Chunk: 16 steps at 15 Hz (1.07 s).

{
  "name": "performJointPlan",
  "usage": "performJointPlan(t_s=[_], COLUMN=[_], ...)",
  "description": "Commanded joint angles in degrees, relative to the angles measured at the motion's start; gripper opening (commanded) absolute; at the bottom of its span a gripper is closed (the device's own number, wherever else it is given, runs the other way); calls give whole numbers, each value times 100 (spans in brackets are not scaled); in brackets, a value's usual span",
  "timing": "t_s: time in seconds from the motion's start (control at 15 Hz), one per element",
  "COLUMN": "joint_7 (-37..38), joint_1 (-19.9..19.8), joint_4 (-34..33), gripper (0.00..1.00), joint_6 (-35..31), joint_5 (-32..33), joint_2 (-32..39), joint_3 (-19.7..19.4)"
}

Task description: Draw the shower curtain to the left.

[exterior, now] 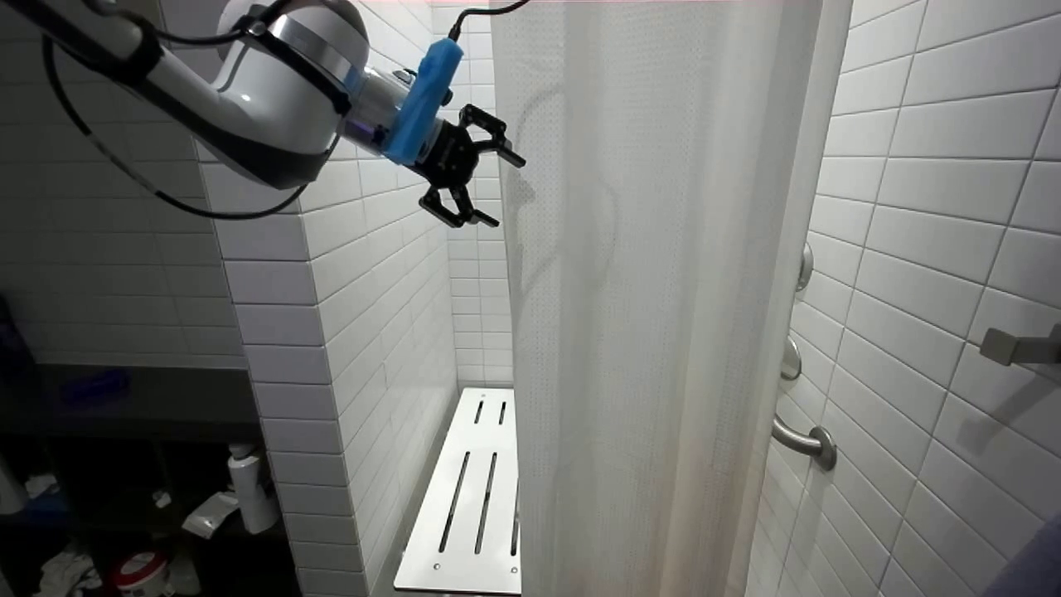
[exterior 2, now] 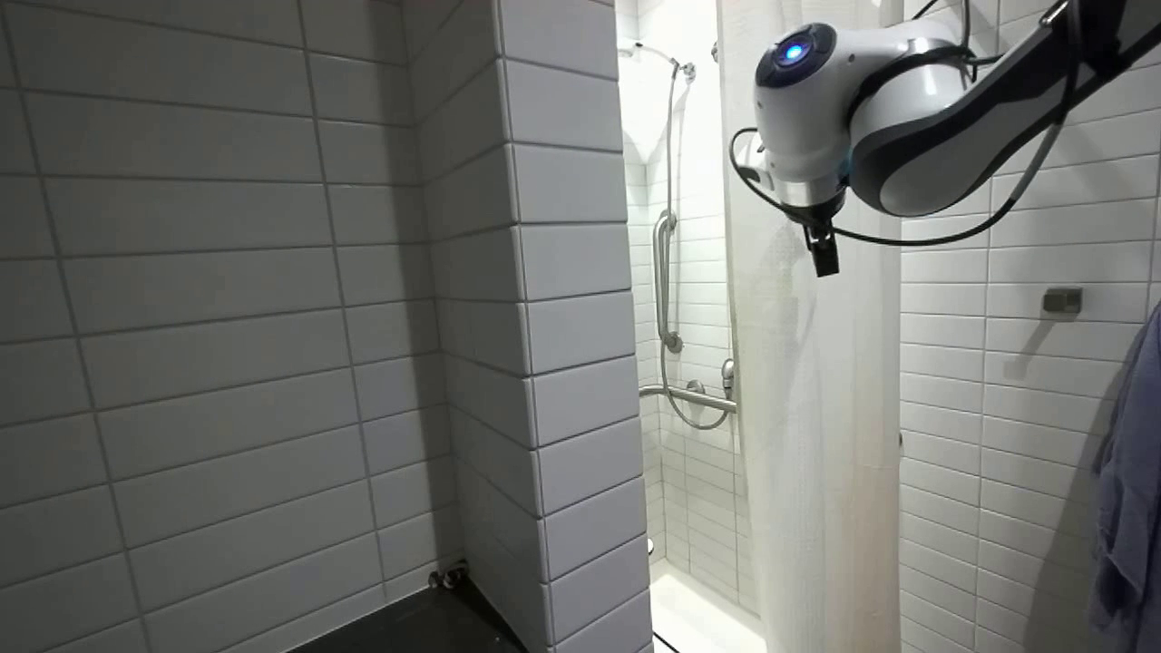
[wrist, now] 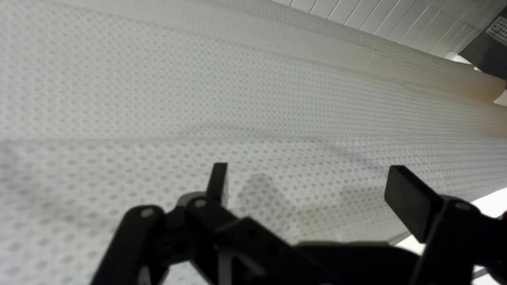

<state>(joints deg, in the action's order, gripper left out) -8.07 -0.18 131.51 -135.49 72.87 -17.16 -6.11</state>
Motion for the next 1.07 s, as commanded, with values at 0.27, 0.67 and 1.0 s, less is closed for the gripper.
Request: performJointPlan(t_s=[0.27,0.67,1.0], joint_7=[-2313,-3955,-4654], joint_1=[-106,-68,-60], joint_4=[246,-11,-391], gripper=[100,100,100], joint_6=[-347,635,1571], joint_5=[-240,-737,-820], joint_2=[-373,-332,-261], joint_3=[-242,-138,34])
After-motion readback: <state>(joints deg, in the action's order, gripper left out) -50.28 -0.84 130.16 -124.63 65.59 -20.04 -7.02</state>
